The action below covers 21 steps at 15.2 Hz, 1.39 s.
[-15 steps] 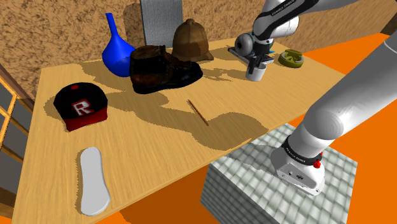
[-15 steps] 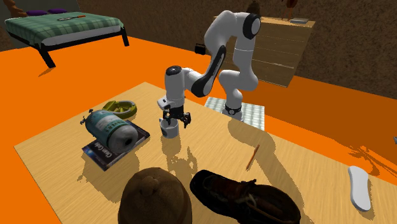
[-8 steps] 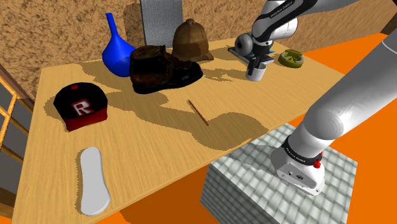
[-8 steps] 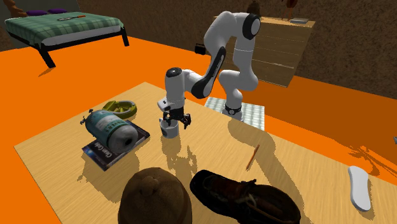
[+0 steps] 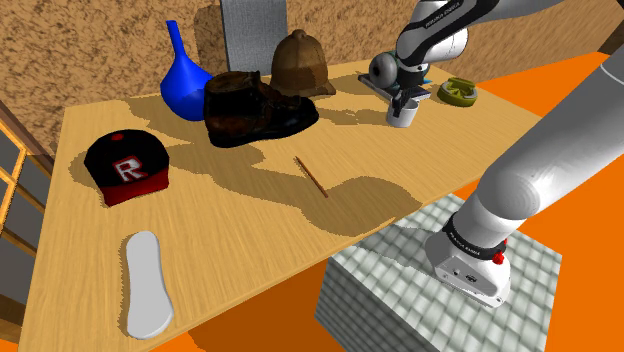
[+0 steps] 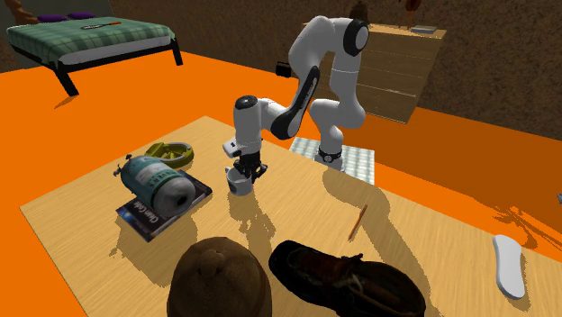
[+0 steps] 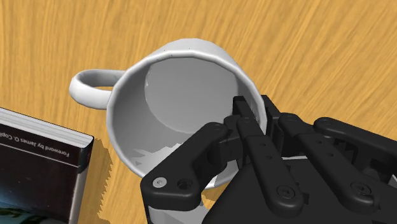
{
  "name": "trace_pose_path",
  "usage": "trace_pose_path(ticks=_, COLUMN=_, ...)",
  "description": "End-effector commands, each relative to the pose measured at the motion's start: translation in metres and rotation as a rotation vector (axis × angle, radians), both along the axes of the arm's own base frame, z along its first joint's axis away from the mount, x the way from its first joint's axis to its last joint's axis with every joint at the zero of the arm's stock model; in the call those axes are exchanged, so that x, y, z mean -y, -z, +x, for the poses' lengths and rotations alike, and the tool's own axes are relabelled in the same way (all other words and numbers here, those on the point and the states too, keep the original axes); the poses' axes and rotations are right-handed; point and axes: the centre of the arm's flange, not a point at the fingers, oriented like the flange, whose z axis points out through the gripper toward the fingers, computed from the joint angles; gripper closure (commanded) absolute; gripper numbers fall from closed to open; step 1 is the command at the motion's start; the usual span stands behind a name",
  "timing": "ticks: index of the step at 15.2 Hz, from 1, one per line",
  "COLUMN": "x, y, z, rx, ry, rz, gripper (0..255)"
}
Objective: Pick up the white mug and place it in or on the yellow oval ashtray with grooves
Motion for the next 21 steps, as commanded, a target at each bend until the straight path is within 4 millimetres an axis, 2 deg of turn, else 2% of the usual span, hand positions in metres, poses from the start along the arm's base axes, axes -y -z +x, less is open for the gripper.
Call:
trace_pose_path(ticks=1, x=0.0, y=0.0, z=0.0, rx=0.0, ry=0.0, rz=0.0, gripper=255)
trace_pose_path(ticks=3, x=0.0, y=0.0, z=0.0, rx=0.0, ry=0.0, rz=0.0, gripper=255)
trace_pose_path(ticks=21, x=0.0, y=-0.095, z=0.0, rx=0.0, ry=0.0, rz=0.0, gripper=255)
